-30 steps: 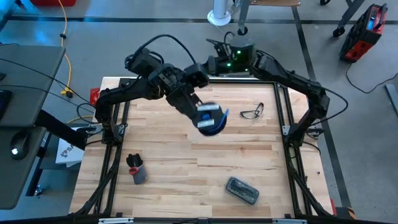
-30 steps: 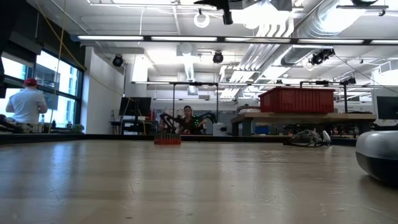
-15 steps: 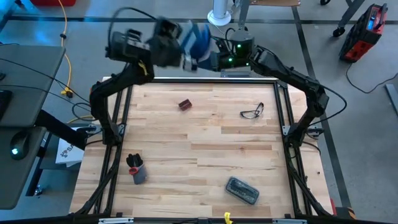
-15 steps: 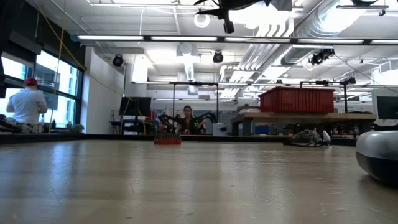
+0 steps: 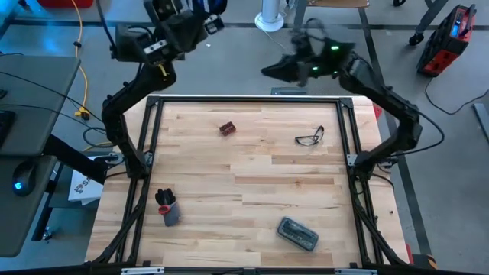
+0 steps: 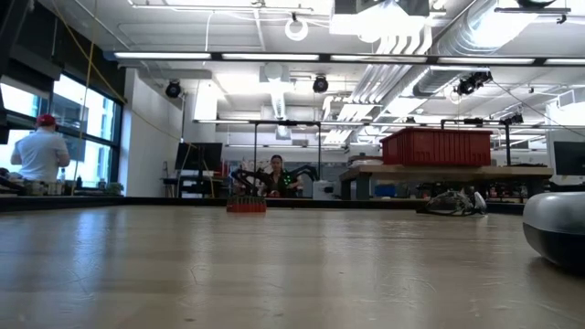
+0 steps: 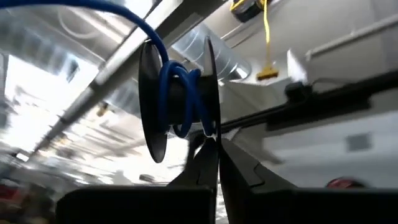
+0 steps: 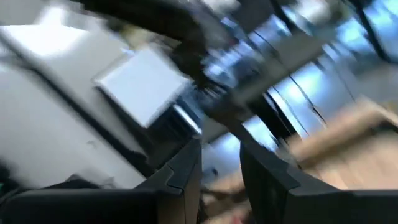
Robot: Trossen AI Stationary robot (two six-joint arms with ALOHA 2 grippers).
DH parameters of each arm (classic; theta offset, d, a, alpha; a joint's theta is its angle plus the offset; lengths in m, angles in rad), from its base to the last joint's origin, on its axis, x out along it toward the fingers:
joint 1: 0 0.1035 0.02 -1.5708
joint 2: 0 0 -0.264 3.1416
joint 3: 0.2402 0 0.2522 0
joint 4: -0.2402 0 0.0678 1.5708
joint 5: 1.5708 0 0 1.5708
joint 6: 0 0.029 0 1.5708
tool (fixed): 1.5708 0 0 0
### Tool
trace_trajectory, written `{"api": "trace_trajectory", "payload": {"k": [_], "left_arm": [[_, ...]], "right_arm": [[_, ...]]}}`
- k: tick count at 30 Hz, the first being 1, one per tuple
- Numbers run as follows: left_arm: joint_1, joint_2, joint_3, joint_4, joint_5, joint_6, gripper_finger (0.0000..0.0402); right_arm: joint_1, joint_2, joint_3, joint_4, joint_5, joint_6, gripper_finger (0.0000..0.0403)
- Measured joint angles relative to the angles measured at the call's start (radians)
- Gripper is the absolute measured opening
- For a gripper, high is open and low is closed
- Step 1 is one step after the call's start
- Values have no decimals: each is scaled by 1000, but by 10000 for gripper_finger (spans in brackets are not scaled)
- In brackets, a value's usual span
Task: Coil cords
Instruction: Coil the blue wire onto the spool
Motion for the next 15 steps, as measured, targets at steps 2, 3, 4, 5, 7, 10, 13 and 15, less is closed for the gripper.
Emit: {"api": "trace_trajectory", "payload": {"k": [2, 3, 4, 5, 7, 10, 13, 15], "left_arm": [[9, 3, 0, -25, 1, 83, 0], [10, 5, 0, -41, 0, 127, 0], [10, 10, 0, -51, -6, 173, 0], [9, 15, 0, -58, -12, 214, 0], [-3, 28, 0, -57, -26, 288, 0], [-34, 52, 0, -40, -60, 393, 0], [-69, 82, 0, -36, -41, 523, 0], [-89, 105, 0, -41, -14, 584, 0]], "right_arm": [[19, -34, 0, 107, -16, -1, 103], [33, -50, 0, 168, -15, -2, 103], [47, -62, 0, 231, -10, -2, 103], [59, -71, 1, 301, -9, -2, 103], [82, -82, 1, 424, 3, -1, 103], [117, -81, 47, 483, 40, -19, 103], [146, -64, 135, 478, 59, -63, 103], [159, -51, 202, 429, 58, -91, 103]]}}
